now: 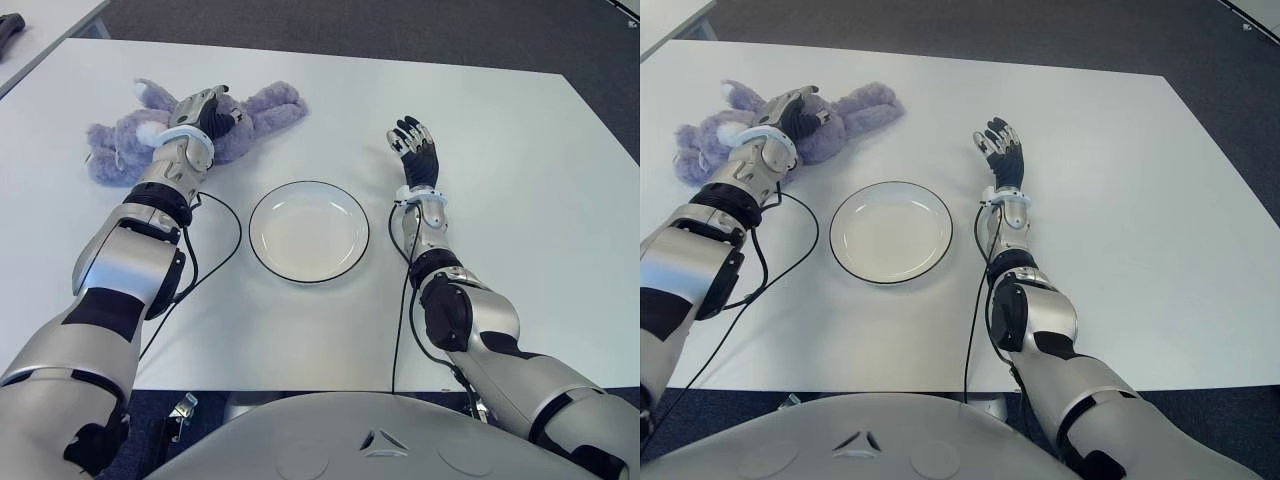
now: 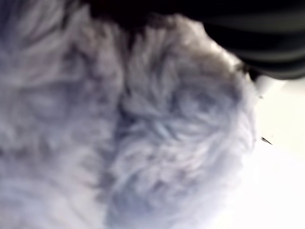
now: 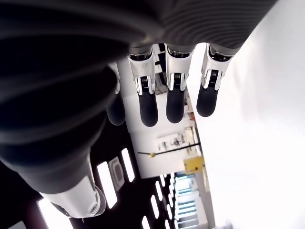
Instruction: Put the doll into the plate.
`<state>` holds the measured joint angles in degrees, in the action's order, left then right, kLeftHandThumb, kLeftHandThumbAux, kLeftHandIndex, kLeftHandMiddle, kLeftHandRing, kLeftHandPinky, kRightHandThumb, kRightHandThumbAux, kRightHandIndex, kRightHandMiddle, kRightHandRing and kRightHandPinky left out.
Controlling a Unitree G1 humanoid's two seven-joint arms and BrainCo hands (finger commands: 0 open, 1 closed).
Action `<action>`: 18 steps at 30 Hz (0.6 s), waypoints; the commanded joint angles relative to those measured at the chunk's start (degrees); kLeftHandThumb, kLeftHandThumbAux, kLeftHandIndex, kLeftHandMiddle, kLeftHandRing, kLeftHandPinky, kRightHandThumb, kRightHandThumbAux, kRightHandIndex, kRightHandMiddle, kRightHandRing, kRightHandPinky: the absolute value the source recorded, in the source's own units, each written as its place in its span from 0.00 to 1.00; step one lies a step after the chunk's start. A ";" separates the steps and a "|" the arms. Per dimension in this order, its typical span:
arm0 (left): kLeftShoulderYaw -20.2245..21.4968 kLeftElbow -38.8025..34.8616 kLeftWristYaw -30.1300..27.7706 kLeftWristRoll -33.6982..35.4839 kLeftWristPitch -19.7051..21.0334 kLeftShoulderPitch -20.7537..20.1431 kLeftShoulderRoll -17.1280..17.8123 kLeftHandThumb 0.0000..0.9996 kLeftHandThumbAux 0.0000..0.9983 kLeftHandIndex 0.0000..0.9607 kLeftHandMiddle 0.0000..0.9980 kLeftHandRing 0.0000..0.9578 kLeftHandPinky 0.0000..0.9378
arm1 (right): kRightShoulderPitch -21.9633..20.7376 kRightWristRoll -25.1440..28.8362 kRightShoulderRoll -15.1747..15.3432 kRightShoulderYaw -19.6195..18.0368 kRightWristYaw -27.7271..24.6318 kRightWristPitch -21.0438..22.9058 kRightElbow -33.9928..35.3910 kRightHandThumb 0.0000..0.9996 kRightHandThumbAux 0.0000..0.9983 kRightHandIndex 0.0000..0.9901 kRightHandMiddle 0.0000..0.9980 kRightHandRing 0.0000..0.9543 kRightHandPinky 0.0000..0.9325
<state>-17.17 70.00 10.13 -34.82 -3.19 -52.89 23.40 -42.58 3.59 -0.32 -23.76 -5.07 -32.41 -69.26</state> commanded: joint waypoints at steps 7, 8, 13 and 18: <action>-1.04 6.37 0.14 0.73 4.06 7.64 -3.30 0.68 0.28 0.07 0.12 0.15 0.30 | 14.02 2.48 -2.51 -1.79 -0.48 0.95 -6.93 0.25 0.79 0.19 0.20 0.16 0.19; -0.99 6.43 0.19 0.79 4.11 7.67 -3.34 0.69 0.28 0.06 0.12 0.16 0.32 | 14.02 2.54 -2.52 -1.84 -0.57 0.92 -6.93 0.25 0.79 0.19 0.20 0.17 0.20; -0.82 6.61 0.40 0.99 3.87 7.85 -3.50 0.72 0.28 0.06 0.13 0.16 0.35 | 14.10 2.70 -2.51 -1.96 -0.70 0.74 -6.88 0.25 0.80 0.19 0.21 0.17 0.20; -0.89 6.75 0.45 0.93 3.65 8.08 -3.64 0.77 0.29 0.06 0.16 0.22 0.40 | 14.22 2.53 -2.44 -1.84 -0.56 0.62 -6.86 0.24 0.79 0.19 0.20 0.17 0.19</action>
<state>-17.27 71.09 12.99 -34.81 -2.69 -52.85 22.78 -42.63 3.79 -0.43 -23.83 -5.65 -32.41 -69.26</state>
